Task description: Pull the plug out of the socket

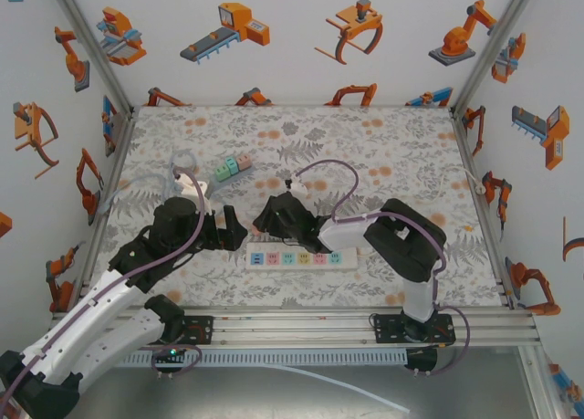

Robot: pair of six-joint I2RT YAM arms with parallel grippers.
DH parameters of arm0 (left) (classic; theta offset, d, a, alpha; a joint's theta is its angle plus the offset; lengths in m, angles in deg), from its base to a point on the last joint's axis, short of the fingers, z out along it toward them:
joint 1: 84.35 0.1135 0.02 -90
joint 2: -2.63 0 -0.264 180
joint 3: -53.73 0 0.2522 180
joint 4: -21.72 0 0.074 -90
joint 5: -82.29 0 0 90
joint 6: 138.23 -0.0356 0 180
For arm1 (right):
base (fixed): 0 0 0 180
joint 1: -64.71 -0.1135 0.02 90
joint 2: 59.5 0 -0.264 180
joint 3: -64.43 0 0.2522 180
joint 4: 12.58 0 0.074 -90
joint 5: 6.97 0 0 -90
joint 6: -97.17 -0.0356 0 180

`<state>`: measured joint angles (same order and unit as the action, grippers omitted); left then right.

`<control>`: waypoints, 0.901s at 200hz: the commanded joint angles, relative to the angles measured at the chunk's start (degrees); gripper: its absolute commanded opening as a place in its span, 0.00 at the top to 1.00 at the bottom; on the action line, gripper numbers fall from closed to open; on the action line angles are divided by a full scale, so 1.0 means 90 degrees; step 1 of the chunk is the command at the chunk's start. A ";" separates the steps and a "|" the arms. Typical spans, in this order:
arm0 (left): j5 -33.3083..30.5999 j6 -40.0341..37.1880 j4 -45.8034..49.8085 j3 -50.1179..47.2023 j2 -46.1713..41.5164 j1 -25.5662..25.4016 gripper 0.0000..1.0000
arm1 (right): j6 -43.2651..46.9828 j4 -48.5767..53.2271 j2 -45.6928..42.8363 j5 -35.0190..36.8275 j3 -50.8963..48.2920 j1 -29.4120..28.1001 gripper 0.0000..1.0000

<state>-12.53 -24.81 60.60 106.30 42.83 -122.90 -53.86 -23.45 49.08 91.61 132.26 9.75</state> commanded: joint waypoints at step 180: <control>0.0464 -0.2282 0.0106 0.3401 0.4735 0.2141 0.03 | 0.6952 0.1353 -0.4563 0.0799 -0.0976 0.0394 0.01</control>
<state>-13.06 -34.50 63.16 127.85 75.49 -105.41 -1.16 -11.34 10.11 102.95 125.39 10.80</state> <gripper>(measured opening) 0.977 0.993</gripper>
